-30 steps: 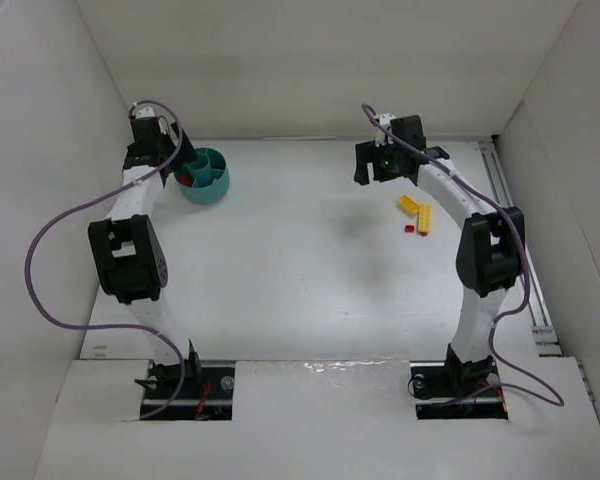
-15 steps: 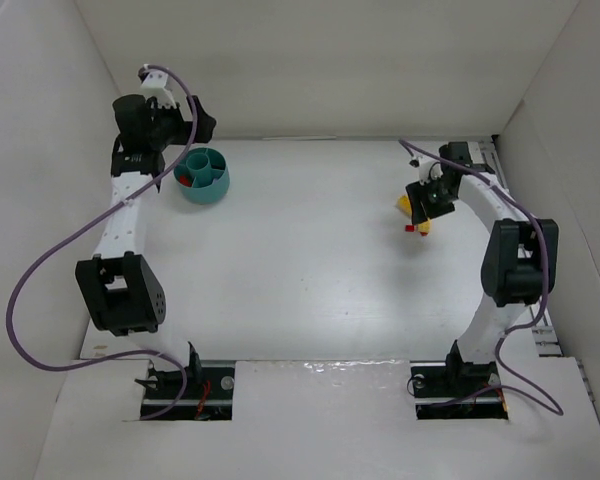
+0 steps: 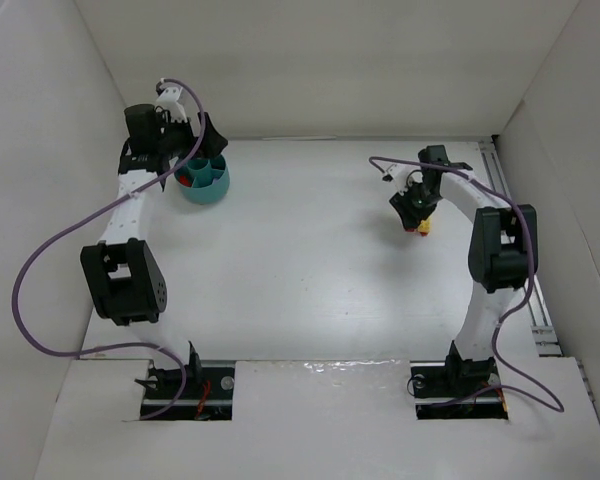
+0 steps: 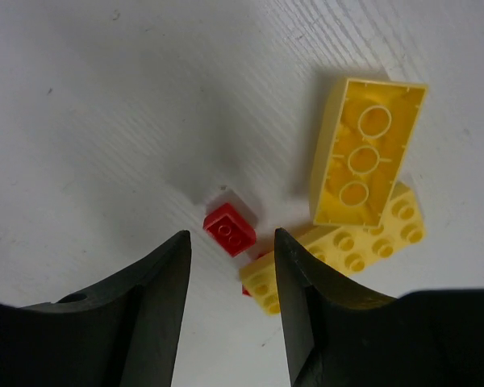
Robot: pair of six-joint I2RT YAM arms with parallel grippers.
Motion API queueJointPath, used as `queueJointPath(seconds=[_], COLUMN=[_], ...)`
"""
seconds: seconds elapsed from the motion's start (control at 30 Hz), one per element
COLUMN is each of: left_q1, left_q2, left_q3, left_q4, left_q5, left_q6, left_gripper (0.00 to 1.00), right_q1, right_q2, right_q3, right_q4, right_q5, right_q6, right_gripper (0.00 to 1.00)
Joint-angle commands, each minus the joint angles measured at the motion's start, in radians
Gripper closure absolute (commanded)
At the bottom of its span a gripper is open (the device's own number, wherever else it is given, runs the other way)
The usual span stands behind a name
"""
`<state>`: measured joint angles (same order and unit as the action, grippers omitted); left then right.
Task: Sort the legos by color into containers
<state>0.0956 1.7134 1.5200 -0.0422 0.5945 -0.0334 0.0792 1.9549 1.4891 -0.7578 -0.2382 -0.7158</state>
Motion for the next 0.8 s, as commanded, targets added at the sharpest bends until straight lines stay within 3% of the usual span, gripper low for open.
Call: queueJointPath(seconds=[0.0, 0.23, 0.63, 0.77], left_q1=[0.003, 0.003, 0.003, 0.003], left_q2=[-0.014, 0.006, 0.034, 0.043], left_q3=[0.058, 0.078, 0.097, 0.097], left_q4=[0.004, -0.016, -0.027, -0.016], left_q5=[0.053, 0.053, 0.044, 0.031], left_q6=[0.015, 0.015, 0.015, -0.017], left_gripper=[0.0, 0.0, 0.0, 0.0], right_q1=[0.004, 0.004, 0.004, 0.004], right_q2=[0.064, 0.159, 0.139, 0.139], right_q3=[0.08, 0.187, 0.112, 0.112], right_q4=[-0.034, -0.106, -0.127, -0.127], right_q5=[0.0, 0.0, 0.04, 0.051], right_q6=[-0.103, -0.175, -0.223, -0.223], right_gripper=[0.49, 0.49, 0.53, 0.67])
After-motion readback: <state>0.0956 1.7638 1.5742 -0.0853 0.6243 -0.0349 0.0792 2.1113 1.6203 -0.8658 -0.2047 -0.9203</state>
